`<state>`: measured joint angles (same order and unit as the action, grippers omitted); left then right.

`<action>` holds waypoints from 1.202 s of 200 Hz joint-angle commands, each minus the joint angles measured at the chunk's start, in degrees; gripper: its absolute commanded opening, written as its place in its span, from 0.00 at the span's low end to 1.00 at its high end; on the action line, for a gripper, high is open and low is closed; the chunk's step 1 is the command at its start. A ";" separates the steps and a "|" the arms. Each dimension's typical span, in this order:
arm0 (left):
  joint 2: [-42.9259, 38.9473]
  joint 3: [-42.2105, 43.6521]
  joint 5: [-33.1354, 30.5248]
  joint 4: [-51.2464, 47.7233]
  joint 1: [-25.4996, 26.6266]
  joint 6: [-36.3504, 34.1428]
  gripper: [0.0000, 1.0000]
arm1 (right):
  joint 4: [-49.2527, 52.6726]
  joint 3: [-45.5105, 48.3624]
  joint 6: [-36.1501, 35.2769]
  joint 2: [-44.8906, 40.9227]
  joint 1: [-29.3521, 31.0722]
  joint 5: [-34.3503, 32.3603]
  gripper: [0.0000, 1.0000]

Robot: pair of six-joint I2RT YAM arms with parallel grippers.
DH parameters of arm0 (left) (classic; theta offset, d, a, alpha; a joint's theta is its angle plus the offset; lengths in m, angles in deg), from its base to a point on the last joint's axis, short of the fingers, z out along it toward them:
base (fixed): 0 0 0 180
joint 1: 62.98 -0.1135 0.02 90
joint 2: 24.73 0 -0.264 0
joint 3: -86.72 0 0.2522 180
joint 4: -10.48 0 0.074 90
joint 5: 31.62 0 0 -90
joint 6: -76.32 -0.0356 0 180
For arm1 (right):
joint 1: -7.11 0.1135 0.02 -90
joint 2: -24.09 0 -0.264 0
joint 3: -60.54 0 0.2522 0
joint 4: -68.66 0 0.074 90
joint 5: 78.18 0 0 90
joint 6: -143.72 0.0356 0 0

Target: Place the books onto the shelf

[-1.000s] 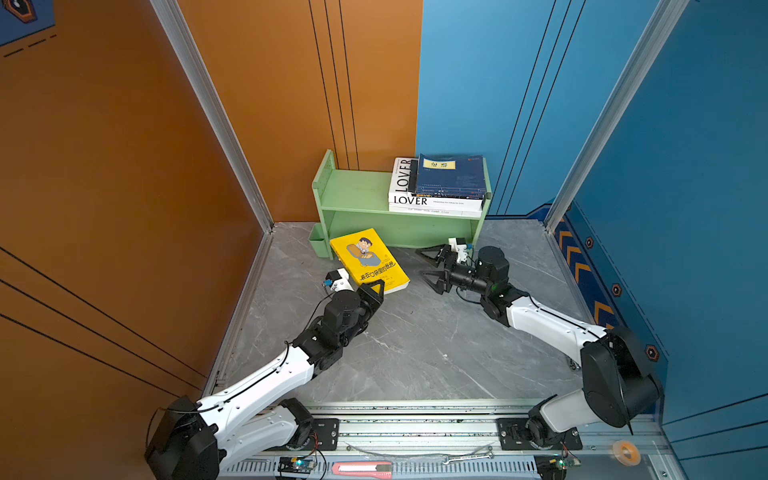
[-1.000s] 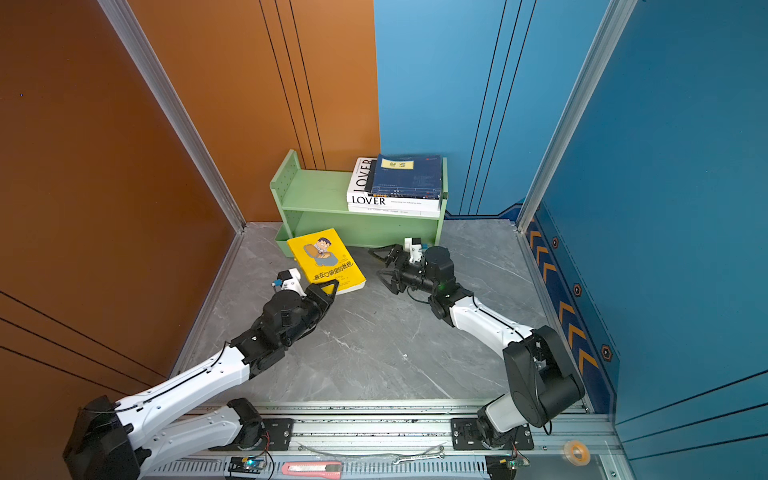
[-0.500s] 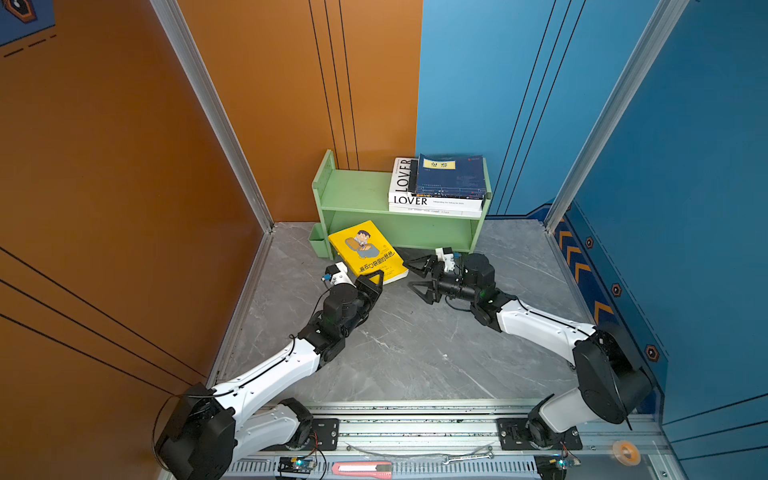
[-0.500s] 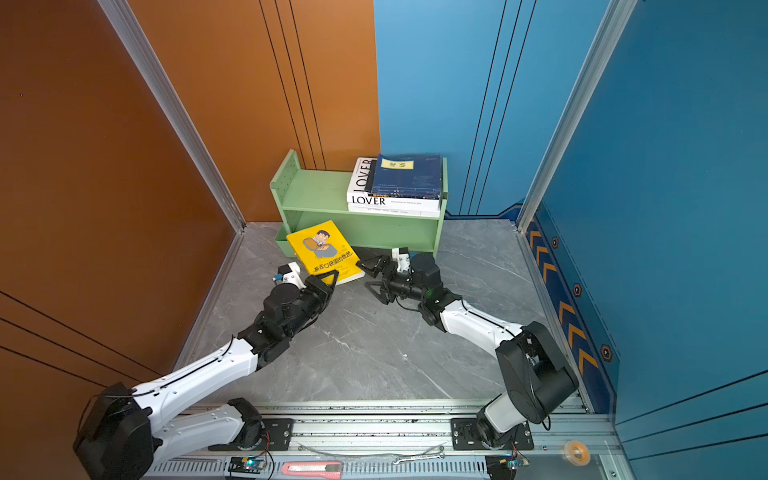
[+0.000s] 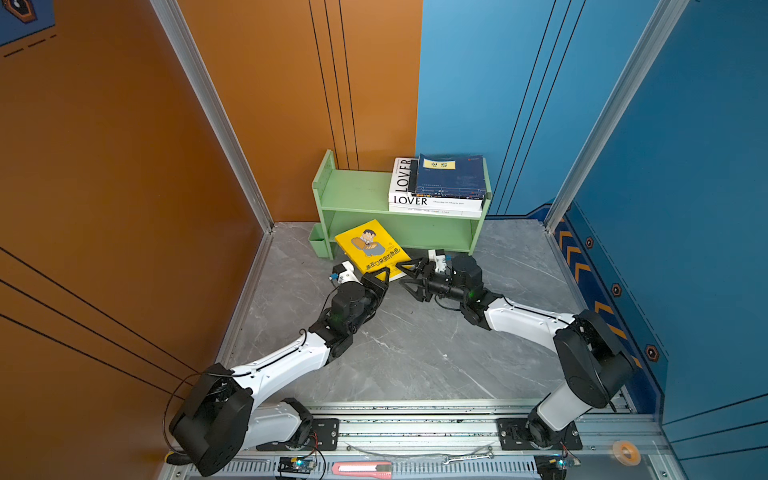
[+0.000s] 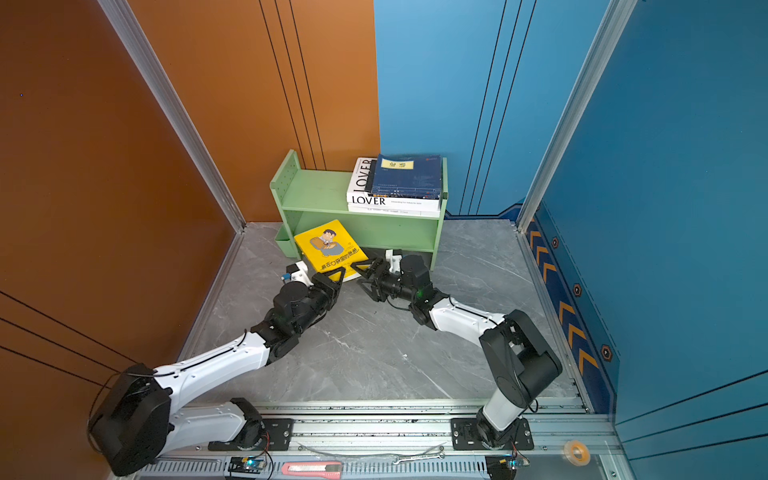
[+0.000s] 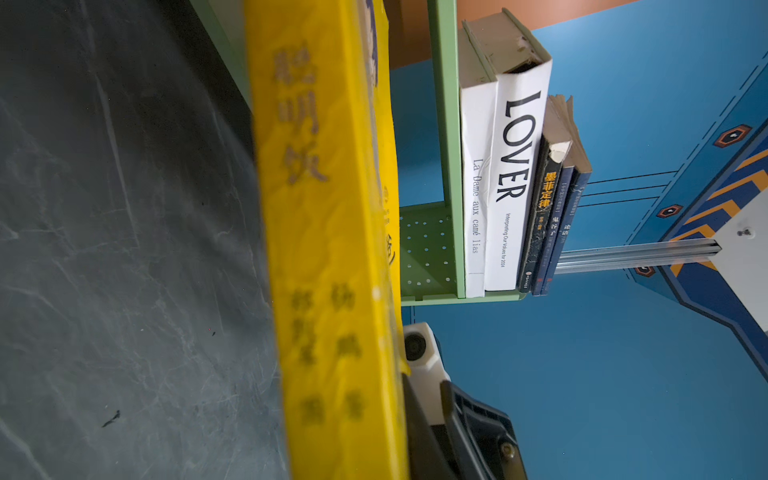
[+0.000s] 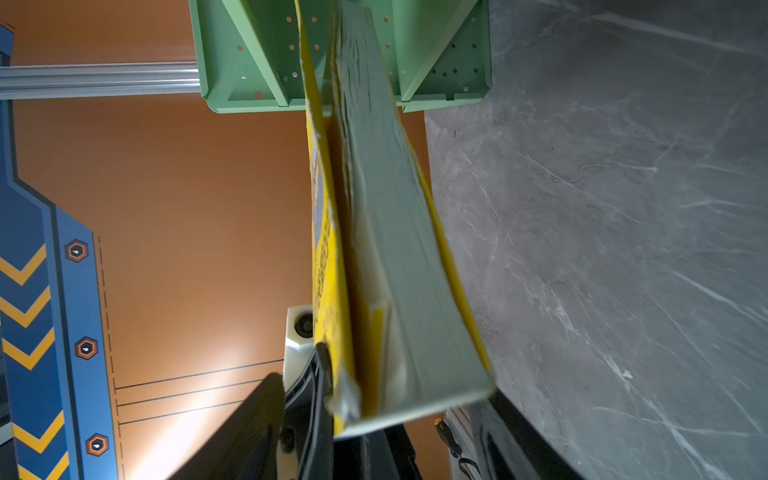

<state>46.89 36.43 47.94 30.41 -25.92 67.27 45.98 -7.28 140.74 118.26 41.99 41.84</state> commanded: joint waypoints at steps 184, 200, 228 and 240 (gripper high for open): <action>-5.39 0.41 0.55 -1.82 -2.34 0.88 0.69 | -2.19 -2.89 -3.65 -0.40 -12.36 9.61 0.17; -7.89 0.84 3.25 -5.89 -4.49 0.45 0.71 | -3.20 -2.91 -4.98 -1.18 -14.19 13.39 0.18; -10.86 1.03 9.04 -9.36 -7.96 -0.38 0.72 | -7.09 -2.23 -5.20 -2.22 -16.47 17.84 0.18; -10.99 0.73 12.41 -10.25 -9.59 -0.28 0.72 | -9.46 -1.99 -4.52 -2.24 -17.08 19.02 0.18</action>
<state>36.64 36.58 52.40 25.06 -33.16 68.43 47.44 -9.47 137.20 119.86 25.66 54.30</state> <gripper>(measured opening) 0.723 0.179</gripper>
